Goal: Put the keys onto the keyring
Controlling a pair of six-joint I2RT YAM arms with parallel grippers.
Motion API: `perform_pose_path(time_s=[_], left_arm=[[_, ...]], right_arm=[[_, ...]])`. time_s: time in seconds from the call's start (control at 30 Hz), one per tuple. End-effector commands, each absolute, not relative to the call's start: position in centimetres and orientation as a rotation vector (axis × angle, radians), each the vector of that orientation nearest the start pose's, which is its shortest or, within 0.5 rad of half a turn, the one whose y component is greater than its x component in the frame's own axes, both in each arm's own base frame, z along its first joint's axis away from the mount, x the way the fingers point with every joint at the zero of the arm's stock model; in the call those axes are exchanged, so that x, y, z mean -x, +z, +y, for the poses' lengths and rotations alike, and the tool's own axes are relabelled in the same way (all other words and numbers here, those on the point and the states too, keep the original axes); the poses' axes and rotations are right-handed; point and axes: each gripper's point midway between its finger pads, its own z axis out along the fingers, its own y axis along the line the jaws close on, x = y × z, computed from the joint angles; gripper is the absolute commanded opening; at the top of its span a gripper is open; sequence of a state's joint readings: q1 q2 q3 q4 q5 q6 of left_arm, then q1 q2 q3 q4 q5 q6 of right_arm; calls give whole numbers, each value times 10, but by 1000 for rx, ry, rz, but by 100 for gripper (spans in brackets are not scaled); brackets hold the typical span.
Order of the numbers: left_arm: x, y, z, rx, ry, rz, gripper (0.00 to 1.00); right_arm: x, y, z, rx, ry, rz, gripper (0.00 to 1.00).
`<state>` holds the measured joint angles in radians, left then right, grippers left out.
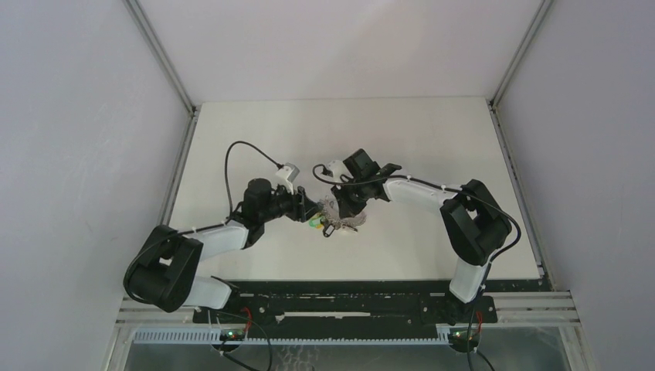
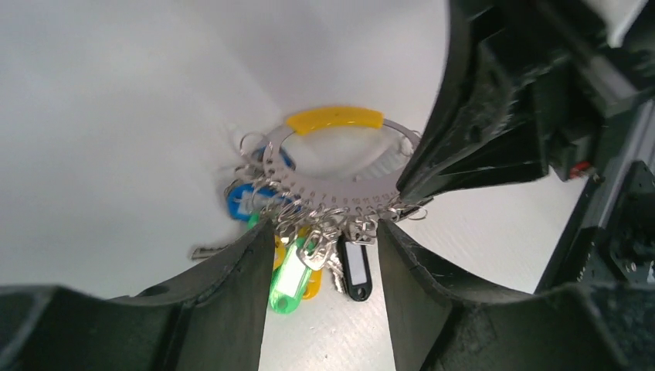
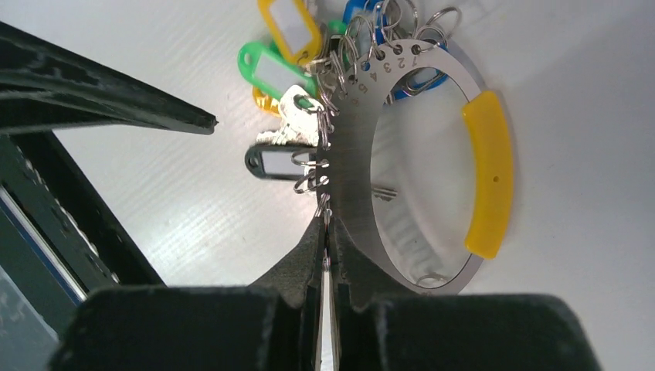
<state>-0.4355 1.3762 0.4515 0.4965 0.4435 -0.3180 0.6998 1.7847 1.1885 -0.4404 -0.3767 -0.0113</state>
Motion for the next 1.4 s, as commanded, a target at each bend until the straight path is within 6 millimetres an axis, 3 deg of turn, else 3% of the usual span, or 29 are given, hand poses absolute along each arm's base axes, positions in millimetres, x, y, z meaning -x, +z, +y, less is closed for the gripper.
perform_pose_path(time_s=[0.0,0.13,0.23,0.5,0.77,0.87,1.1,1.27,1.37], left_arm=[[-277,115,-246,-596,-997,1794,57],[-262,113,-260,-692,-1050,1733,57],[-263,114,-260,-651,-1064,1694,57],[-268,113,-254,-566,-1040,1711,57],[-267,107,-252,-561,-1034,1761,57],[-268,105,-253,-574,-1030,1775,57],[-264,106,-265,-682,-1021,1774,57],[-265,108,-273,-774,-992,1772,57],[-270,109,-275,-772,-981,1776,56]], right_arm=[[-259,88,309,1298,761,2264,0],[-256,96,311,1424,786,2163,0],[-256,96,310,1475,804,2119,0],[-264,67,300,1499,711,2233,0],[-274,51,295,1460,634,2312,2],[-275,56,294,1422,648,2327,10],[-278,95,287,1277,688,2308,31],[-276,98,278,1129,751,2367,32],[-263,93,273,974,845,2441,29]])
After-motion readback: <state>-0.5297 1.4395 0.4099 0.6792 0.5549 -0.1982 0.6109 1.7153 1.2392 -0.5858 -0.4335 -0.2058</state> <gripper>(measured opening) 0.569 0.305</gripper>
